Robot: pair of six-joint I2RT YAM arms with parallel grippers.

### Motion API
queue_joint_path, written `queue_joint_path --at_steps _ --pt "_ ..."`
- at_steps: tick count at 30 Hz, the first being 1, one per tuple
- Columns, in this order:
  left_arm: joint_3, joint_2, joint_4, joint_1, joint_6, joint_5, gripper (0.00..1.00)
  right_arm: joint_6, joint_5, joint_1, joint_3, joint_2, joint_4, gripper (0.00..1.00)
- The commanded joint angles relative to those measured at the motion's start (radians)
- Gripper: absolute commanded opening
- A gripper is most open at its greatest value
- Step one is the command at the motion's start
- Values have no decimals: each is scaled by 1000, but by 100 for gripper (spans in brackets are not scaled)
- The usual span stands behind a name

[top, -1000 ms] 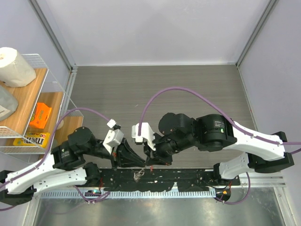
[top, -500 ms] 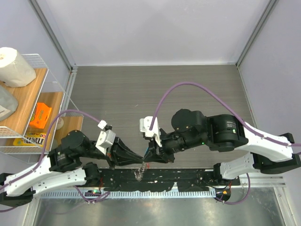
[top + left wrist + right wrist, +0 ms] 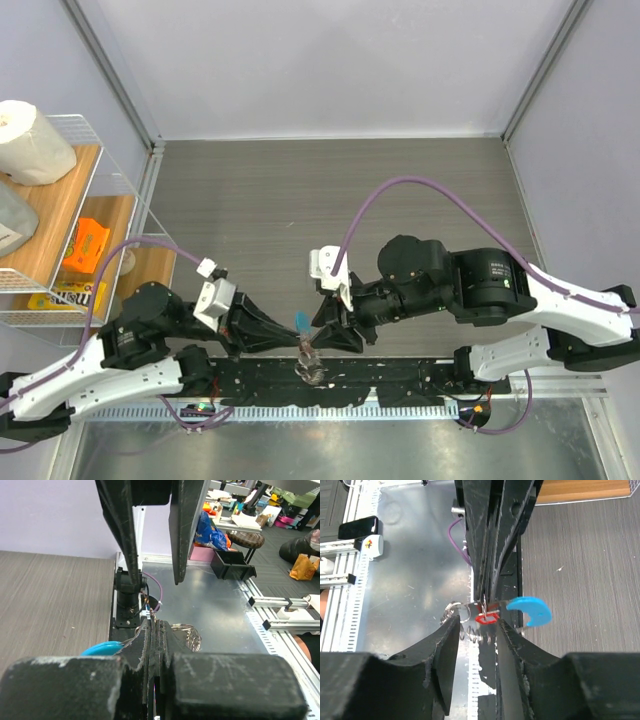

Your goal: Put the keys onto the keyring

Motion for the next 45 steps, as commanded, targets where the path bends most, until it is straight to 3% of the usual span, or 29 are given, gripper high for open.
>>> queue_joint_path --at_steps 1,12,33,45 --pt "-29 -48 149 -1 -5 -12 0 18 8 0 -70 -76 108 43" --pt "-101 -105 344 -1 -52 -12 0 -7 -38 0 -130 -112 228 45" --pt "-135 -103 472 -3 -100 19 0 -34 -82 0 -100 -67 270 39" --pt "-143 -110 482 -3 -104 22 0 -27 -81 0 -94 -58 270 10"
